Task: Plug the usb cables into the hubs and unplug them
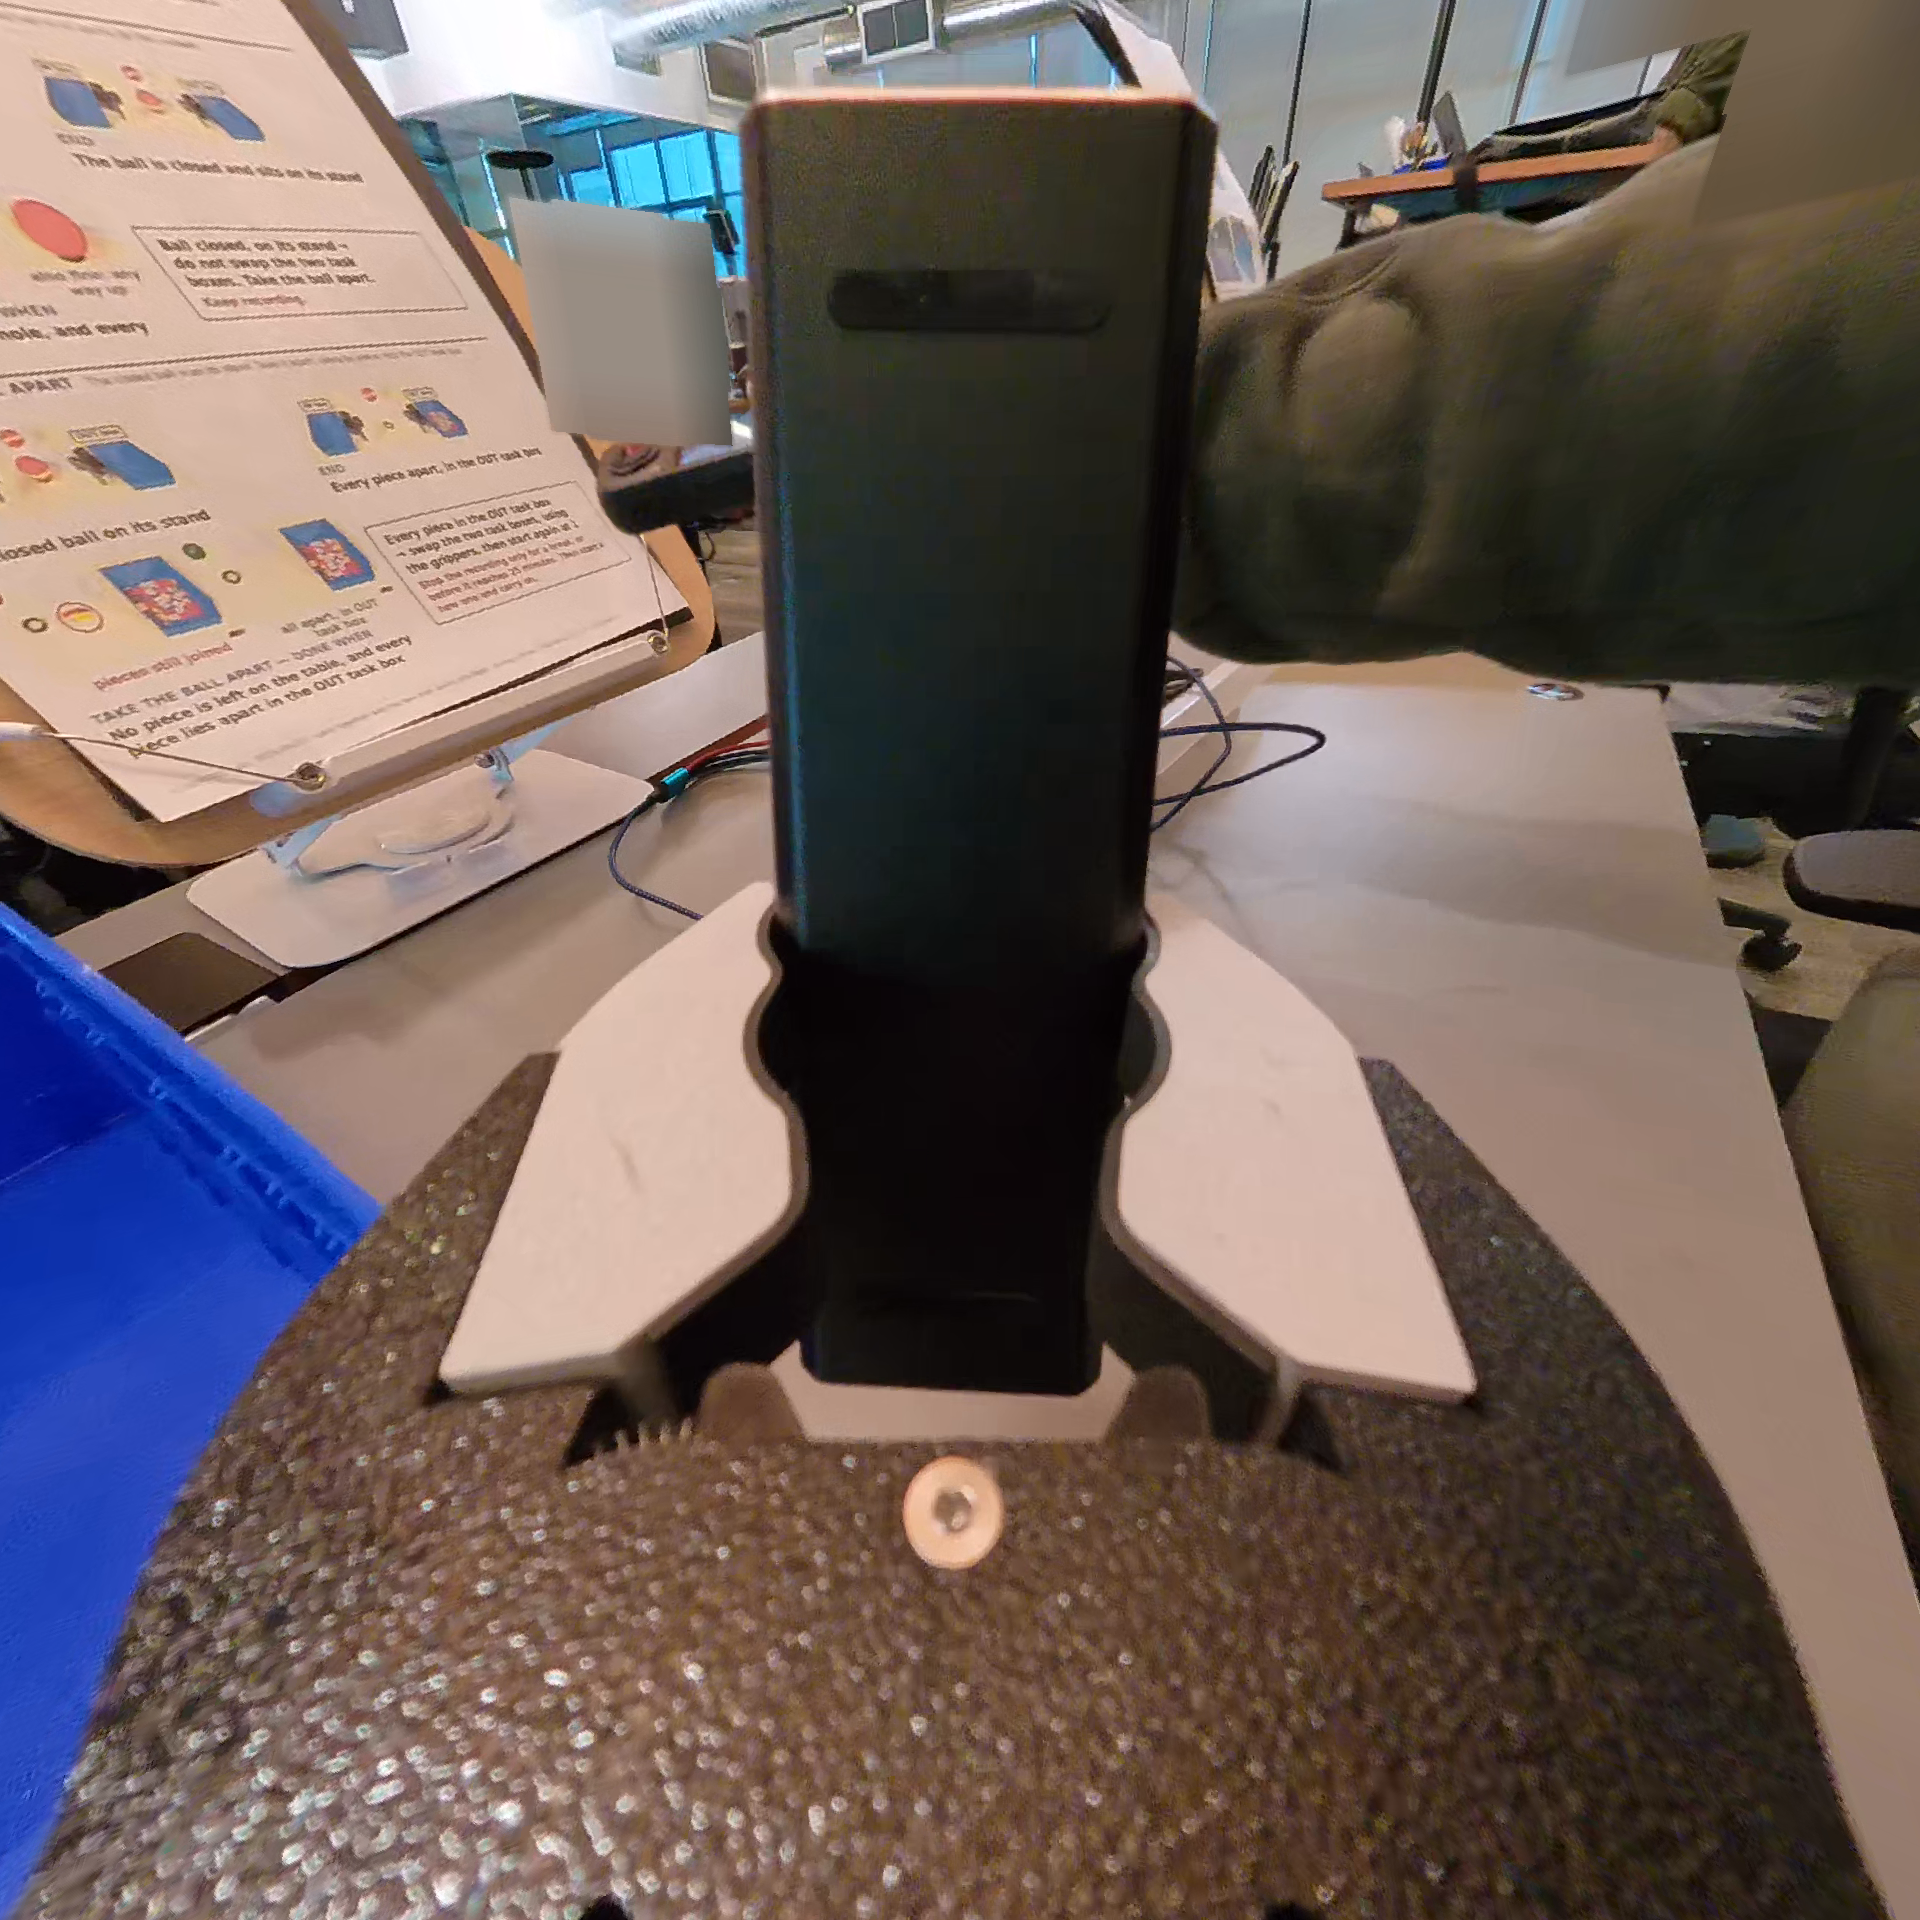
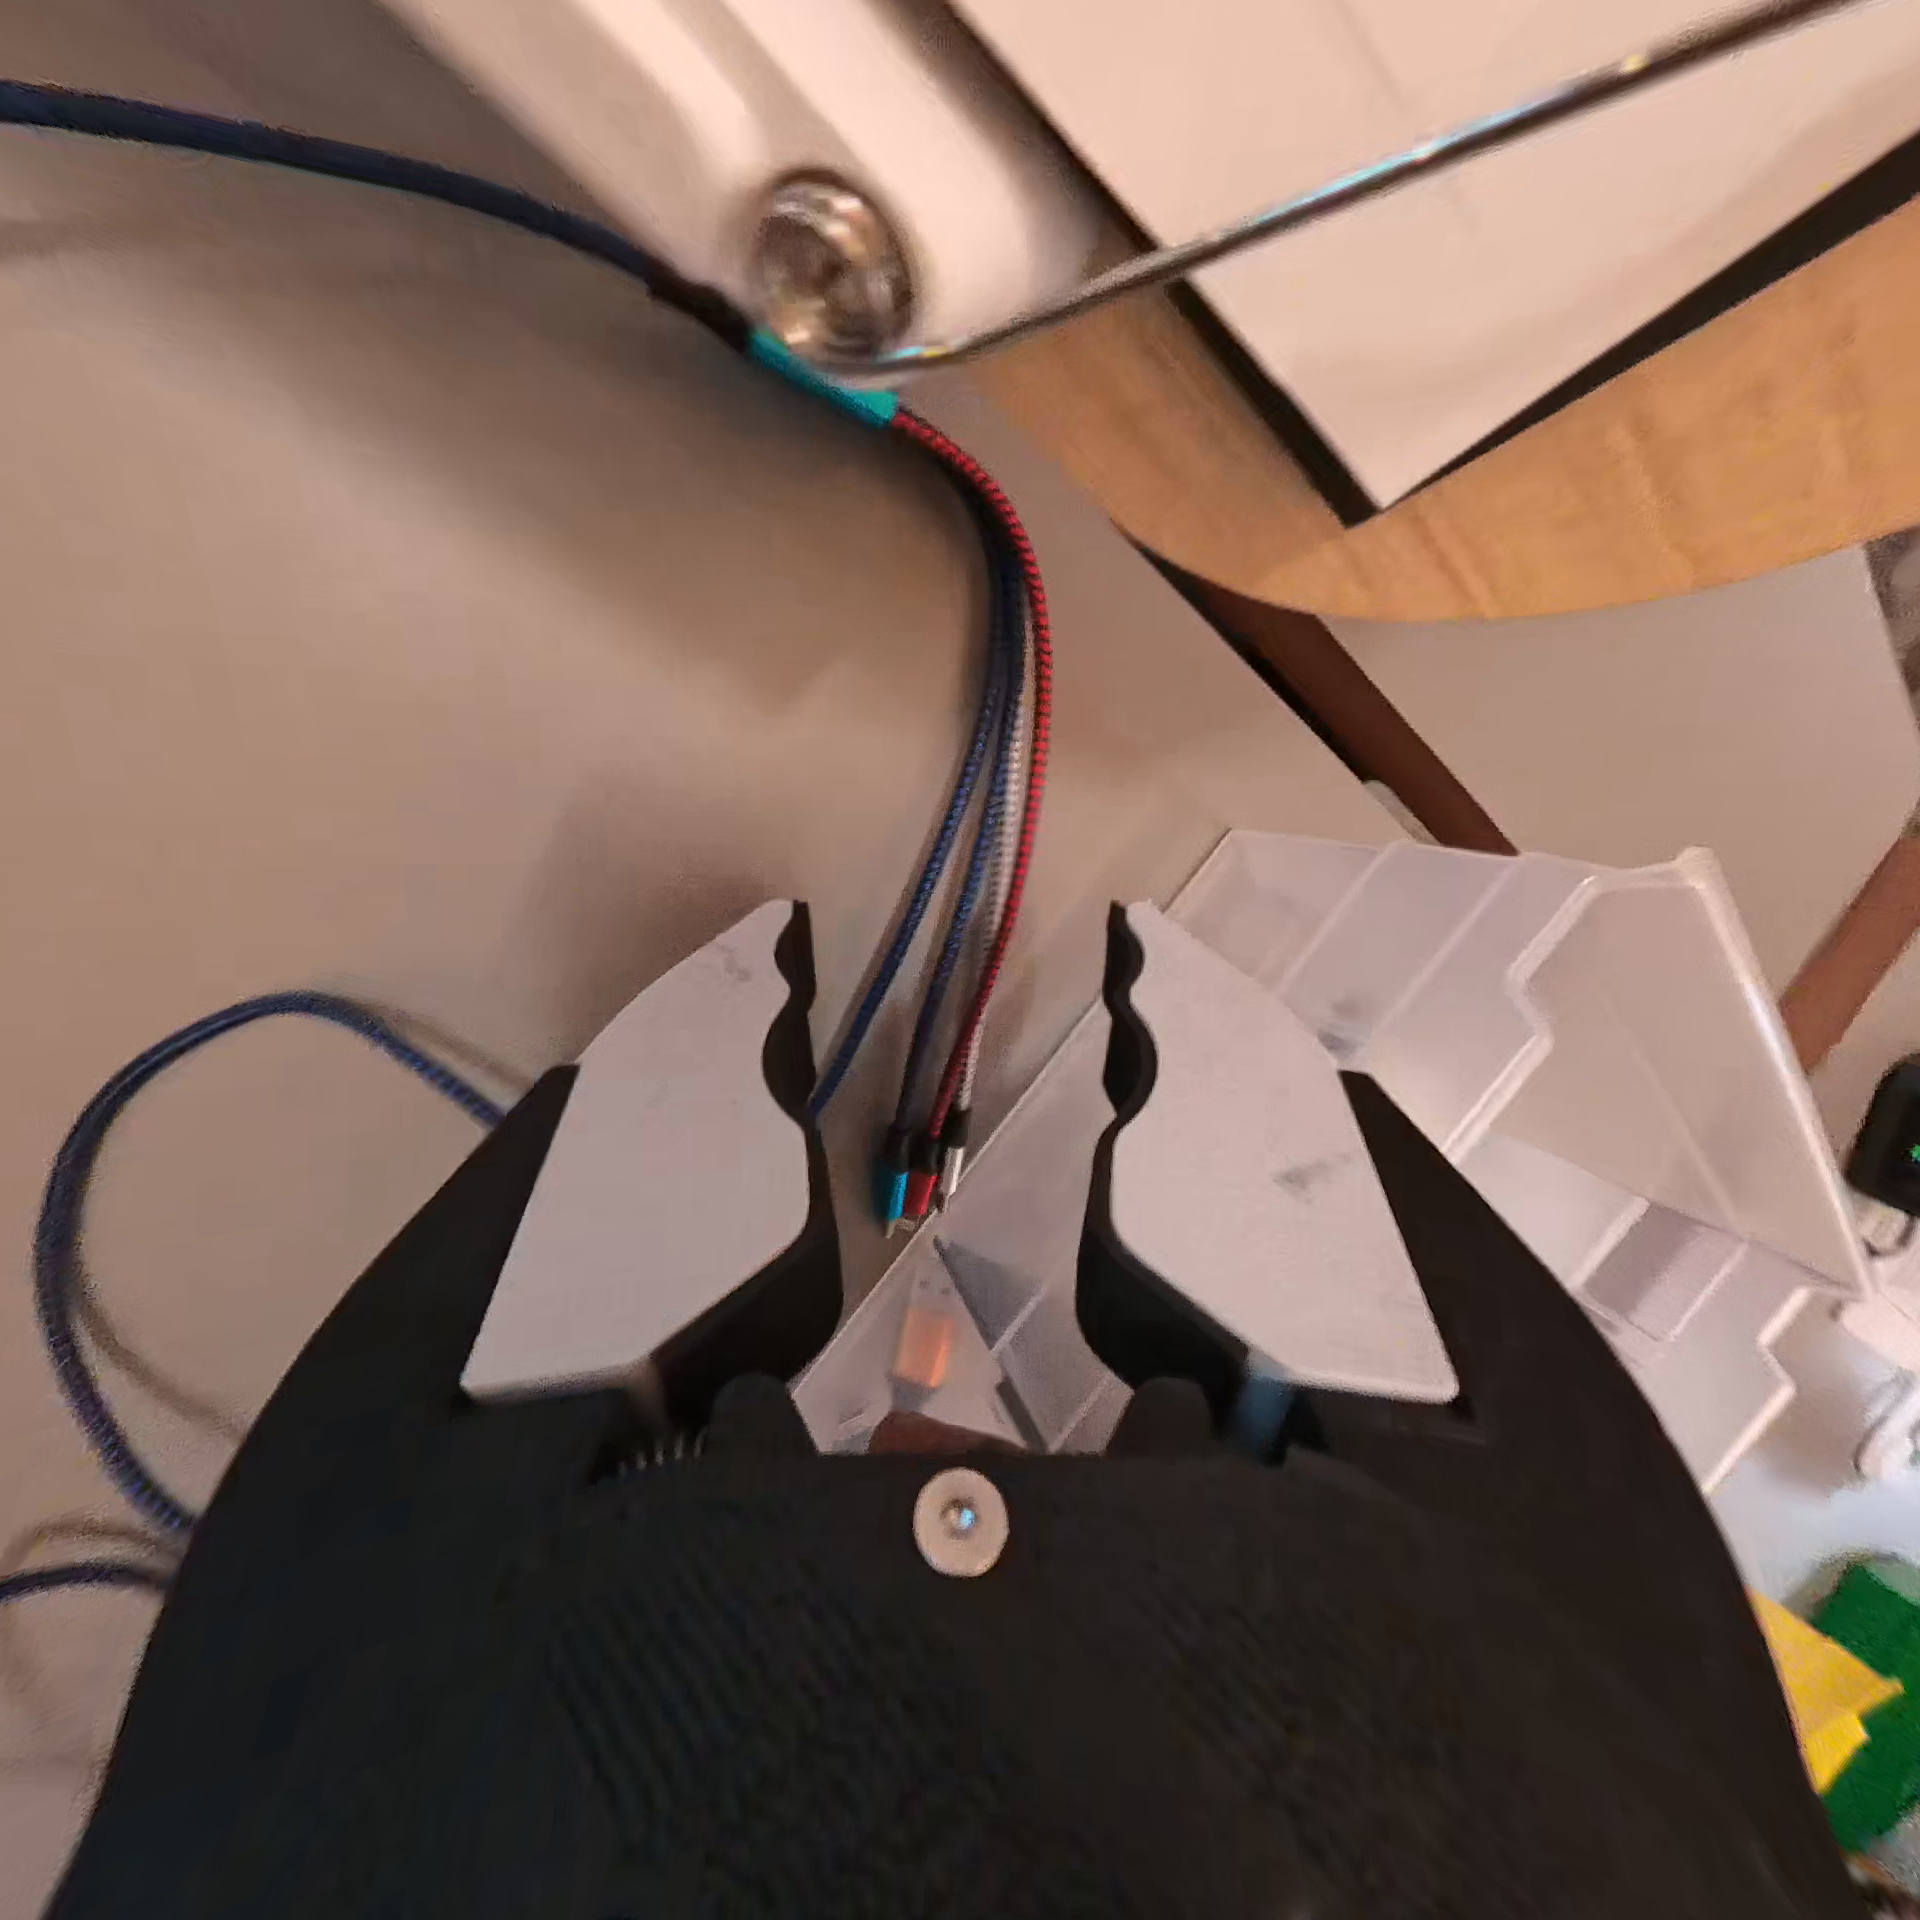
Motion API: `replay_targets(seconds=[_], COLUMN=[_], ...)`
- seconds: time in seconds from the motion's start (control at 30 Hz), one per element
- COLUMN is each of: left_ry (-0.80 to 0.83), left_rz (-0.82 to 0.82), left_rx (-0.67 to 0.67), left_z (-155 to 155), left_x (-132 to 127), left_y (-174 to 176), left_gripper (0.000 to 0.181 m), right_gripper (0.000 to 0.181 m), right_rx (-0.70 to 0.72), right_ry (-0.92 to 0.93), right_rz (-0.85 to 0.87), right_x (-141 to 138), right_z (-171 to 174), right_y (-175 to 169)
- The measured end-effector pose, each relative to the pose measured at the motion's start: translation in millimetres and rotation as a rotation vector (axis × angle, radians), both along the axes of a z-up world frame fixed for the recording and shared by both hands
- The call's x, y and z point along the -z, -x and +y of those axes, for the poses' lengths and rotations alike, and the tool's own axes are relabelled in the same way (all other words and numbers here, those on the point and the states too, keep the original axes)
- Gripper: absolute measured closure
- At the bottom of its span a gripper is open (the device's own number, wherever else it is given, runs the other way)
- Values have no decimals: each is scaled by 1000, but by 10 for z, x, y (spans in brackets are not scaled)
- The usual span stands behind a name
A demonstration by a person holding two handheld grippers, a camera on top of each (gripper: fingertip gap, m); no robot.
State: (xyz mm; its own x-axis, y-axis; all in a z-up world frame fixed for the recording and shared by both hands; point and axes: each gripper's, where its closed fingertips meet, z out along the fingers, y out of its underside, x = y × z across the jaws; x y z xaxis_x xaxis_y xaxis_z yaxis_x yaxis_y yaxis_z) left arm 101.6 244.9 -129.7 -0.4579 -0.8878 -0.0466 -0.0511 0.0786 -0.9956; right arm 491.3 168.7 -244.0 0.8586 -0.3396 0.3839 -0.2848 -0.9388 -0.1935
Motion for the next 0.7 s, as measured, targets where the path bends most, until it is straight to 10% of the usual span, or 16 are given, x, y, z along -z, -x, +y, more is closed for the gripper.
replay_targets(seconds=[0.2, 0.4, 0.7], left_ry=[16, 23, 191], left_rz=[5, -20, -123], left_rx=[42, 56, 81], left_z=[-18, -29, 12], left_x=[55, 76, -93], left_y=[14, -6, -2], left_gripper=[122, 123, 123], right_gripper=[124, 119, 151], right_rx=[-88, -31, 68], right_ry=[125, 119, 42], right_rz=[-176, 22, 94], right_x=[-36, 223, 315], right_z=[70, 31, 54], right_y=[-174, -57, -117])
